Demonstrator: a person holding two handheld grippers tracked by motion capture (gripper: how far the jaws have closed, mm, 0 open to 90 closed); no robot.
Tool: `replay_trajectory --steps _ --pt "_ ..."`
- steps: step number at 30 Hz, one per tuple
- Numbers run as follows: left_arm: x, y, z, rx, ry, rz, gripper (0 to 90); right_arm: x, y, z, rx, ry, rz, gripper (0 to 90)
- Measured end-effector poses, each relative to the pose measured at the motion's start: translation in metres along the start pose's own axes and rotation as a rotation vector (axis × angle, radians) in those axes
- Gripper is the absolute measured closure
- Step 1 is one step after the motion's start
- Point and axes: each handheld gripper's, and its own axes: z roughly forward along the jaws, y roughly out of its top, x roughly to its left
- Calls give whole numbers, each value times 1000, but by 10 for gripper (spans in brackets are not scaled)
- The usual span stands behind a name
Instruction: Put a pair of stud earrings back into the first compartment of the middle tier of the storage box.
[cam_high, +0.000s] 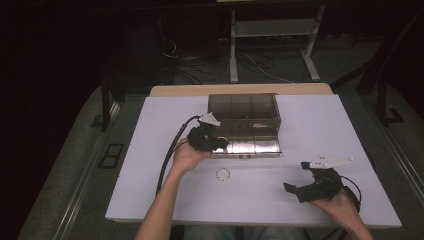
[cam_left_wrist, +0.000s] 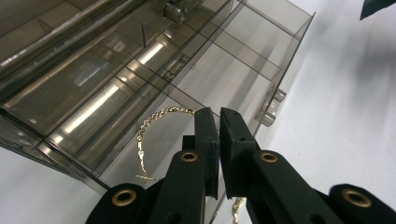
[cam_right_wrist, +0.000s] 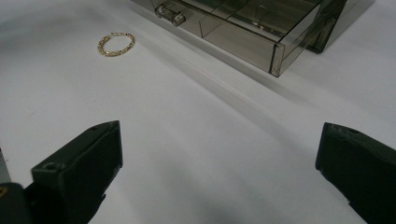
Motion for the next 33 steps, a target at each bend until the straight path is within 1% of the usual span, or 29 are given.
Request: replay_trajectory --steps 2,6,8,12,16,20,22,25,27,32,33 --pt "2 -2 2 5 1 -11 856 0 0 0 0 0 -1 0" --pt "5 -6 5 18 0 -18 855 0 0 0 0 -1 -1 0" --pt "6 -7 7 15 0 -31 855 0 0 0 0 -1 -1 0" --pt "8 -8 9 27 -2 -34 854 0 0 0 3 0 0 0" --pt "8 -8 10 19 -6 -51 851 0 0 0 1 -1 0 0" --pt "9 -8 9 14 -22 -66 844 0 0 0 0 -2 -2 0" --pt "9 -7 8 8 -23 -69 822 0 0 0 1 -1 -1 0" --pt "8 -7 6 -4 -17 -70 758 0 0 0 0 0 -1 0" --pt "7 -6 5 0 -11 -73 723 0 0 0 2 -1 -1 0" --pt "5 -5 -1 -13 -14 -84 644 0 0 0 1 1 0 0" --pt "5 -5 -3 -18 -15 -91 628 0 0 0 1 1 -1 0"
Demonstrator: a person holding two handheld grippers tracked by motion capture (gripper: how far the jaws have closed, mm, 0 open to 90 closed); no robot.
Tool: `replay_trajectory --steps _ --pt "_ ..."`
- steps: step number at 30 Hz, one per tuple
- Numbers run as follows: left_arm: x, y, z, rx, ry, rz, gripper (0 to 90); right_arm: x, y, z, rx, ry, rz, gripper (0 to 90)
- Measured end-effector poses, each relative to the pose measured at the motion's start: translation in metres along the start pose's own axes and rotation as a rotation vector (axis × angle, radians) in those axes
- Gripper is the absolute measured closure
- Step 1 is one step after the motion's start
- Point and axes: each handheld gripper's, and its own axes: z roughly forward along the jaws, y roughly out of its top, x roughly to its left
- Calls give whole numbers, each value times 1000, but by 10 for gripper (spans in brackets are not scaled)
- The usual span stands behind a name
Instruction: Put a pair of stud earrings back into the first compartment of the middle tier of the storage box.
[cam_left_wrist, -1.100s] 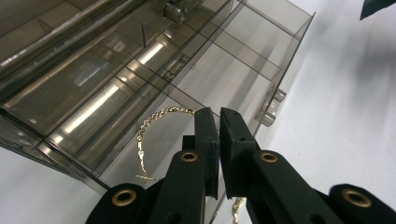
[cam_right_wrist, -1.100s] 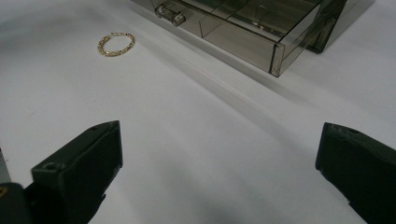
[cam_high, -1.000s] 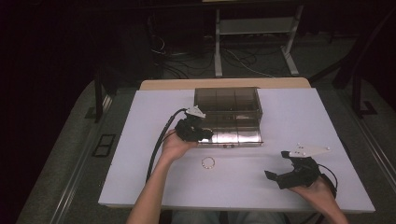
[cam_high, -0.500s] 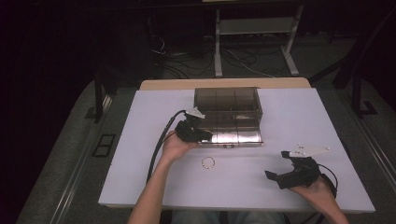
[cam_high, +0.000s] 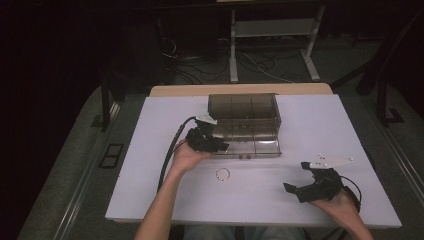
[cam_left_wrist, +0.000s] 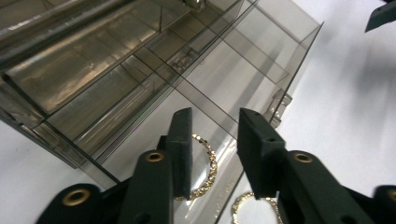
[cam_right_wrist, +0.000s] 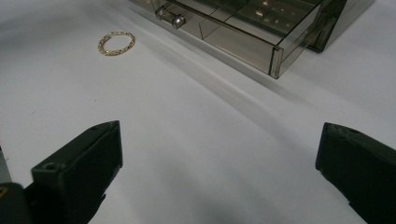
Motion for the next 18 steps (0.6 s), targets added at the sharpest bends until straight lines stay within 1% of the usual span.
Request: replay_trajectory --steps 2,5,9,13,17,18 --pt "-2 0 -3 1 -2 2 599 0 0 0 -1 0 0 0" --pt "-5 1 -9 -6 7 7 558 0 0 0 -1 1 1 0" --pt "-10 2 -17 -33 8 1 495 0 0 0 -3 0 2 0" --pt "-17 2 -24 -55 19 15 422 1 0 1 -1 1 -1 0" --pt "-26 1 -30 -71 46 41 351 1 0 1 -1 3 0 0" --pt "-28 0 -31 -74 47 44 332 1 0 1 -2 3 0 0"
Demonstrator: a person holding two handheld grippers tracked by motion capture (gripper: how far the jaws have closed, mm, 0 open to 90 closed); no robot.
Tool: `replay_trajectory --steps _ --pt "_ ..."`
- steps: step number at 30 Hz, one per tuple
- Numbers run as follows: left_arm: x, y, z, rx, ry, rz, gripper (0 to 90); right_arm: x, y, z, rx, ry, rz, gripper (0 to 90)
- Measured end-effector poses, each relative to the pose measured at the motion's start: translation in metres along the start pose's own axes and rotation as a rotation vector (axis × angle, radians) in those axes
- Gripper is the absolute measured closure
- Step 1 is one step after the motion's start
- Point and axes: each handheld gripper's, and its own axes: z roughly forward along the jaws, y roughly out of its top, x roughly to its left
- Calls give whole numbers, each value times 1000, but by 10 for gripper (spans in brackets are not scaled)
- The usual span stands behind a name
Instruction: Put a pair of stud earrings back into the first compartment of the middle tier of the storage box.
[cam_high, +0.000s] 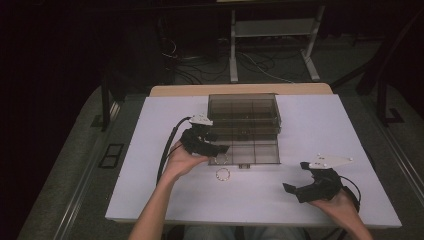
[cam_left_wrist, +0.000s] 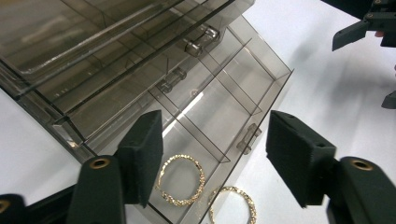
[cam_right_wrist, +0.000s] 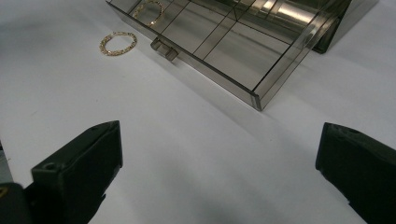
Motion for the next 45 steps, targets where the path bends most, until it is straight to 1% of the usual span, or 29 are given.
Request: replay_trajectory --steps 3,5,6,7,12,16,20,33,37,39,40,41,43,45 --pt "-7 -1 -5 -11 8 14 286 0 0 0 -1 2 1 0" --pt "-11 -1 -8 -21 10 29 271 1 0 0 3 3 6 0" --pt "-13 -2 -9 -24 7 27 262 1 0 0 1 2 3 0" --pt "-16 -3 -10 -26 6 39 253 1 0 0 1 2 3 0" --pt "-26 -9 -9 -11 -5 63 172 1 0 1 1 2 1 0" --pt "-33 -15 -6 -3 -23 81 133 1 0 1 -2 1 -4 0" --pt "-37 -21 -3 -5 -39 93 131 1 0 1 -3 1 1 0" --pt "-47 -39 17 73 -54 131 134 1 0 1 2 2 -4 0" --pt "-49 -42 22 97 -56 141 134 2 0 1 4 2 -5 0" --pt "-49 -43 24 99 -56 145 135 2 0 1 5 2 -7 0" --pt "-50 -44 25 102 -57 139 136 2 0 1 6 2 -7 0" --pt "-50 -44 26 112 -58 147 136 2 0 1 7 2 -7 0" --pt "-50 -46 28 118 -62 143 140 2 0 1 7 2 -10 0" --pt "-51 -47 32 136 -62 149 142 2 0 1 8 2 -9 0"
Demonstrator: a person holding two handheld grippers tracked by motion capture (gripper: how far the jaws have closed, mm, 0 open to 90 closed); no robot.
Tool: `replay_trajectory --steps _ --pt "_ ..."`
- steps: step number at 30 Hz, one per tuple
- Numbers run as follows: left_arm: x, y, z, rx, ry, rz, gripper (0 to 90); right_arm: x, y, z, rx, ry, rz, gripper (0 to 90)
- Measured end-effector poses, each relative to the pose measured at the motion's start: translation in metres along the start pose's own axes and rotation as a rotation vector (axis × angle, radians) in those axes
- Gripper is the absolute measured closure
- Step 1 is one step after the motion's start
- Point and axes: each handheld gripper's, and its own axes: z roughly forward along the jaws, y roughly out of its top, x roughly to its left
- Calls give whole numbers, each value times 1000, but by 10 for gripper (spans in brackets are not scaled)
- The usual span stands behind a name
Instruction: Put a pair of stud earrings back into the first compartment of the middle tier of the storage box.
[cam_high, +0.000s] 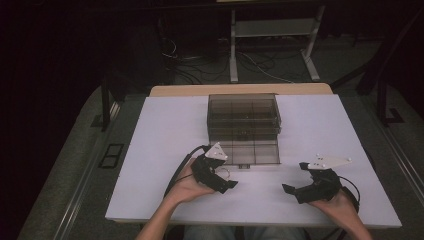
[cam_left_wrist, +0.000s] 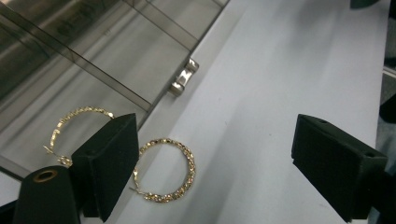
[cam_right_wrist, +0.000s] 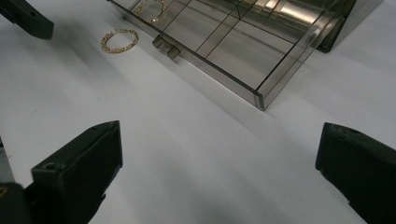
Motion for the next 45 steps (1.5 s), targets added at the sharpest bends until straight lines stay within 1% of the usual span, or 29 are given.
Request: replay_trajectory --steps 2,3,4,5,8,9,10,11,14,15,16,18,20,22,23,24,27,32,34,36,41,43,44,45 --pt "0 -1 3 12 -2 11 146 0 0 0 1 1 1 0" --pt "0 -2 5 22 -5 8 149 0 0 0 2 1 1 0" --pt "-1 -3 7 19 -6 -4 153 0 0 0 2 1 0 0" --pt "0 -3 8 34 -9 15 164 0 0 0 3 2 0 0" --pt "1 -7 13 49 -13 1 200 0 0 0 4 2 -1 0" --pt "2 -8 14 62 -18 5 216 0 0 0 5 3 -2 0" --pt "3 -9 15 62 -19 -4 228 0 0 0 5 3 -2 0" --pt "5 -10 16 71 -20 2 243 0 0 0 6 3 -3 0" --pt "8 -14 18 68 -26 -14 292 0 0 0 7 4 -4 0" --pt "9 -15 18 75 -31 -11 315 0 0 1 7 3 -5 0" --pt "9 -16 20 71 -31 -15 335 0 0 0 7 3 -5 0" --pt "10 -16 21 83 -35 3 395 0 0 1 7 3 -6 0" --pt "10 -17 21 79 -30 9 439 0 0 1 8 4 -5 0" --pt "10 -17 21 78 -38 13 509 0 0 1 9 4 -5 0" --pt "9 -17 21 80 -36 22 538 0 0 1 9 4 -7 0" --pt "8 -17 21 74 -33 17 569 0 0 1 9 3 -7 0" --pt "8 -17 21 75 -29 25 662 1 0 1 11 3 -9 0" --pt "10 -16 21 92 -6 26 789 1 0 1 12 1 -10 0" --pt "11 -15 22 95 -2 12 841 1 0 1 15 0 -9 0" --pt "11 -15 22 96 -2 5 848 1 0 2 15 0 -12 0" --pt "11 -14 22 105 -4 3 854 1 0 2 16 -1 -10 0" --pt "12 -14 22 105 -8 -2 854 1 0 2 16 -1 -10 0" --pt "11 -14 22 98 -8 -13 854 1 0 2 16 -2 -10 0" --pt "12 -14 21 106 -11 -6 854 1 0 2 17 -2 -9 0"
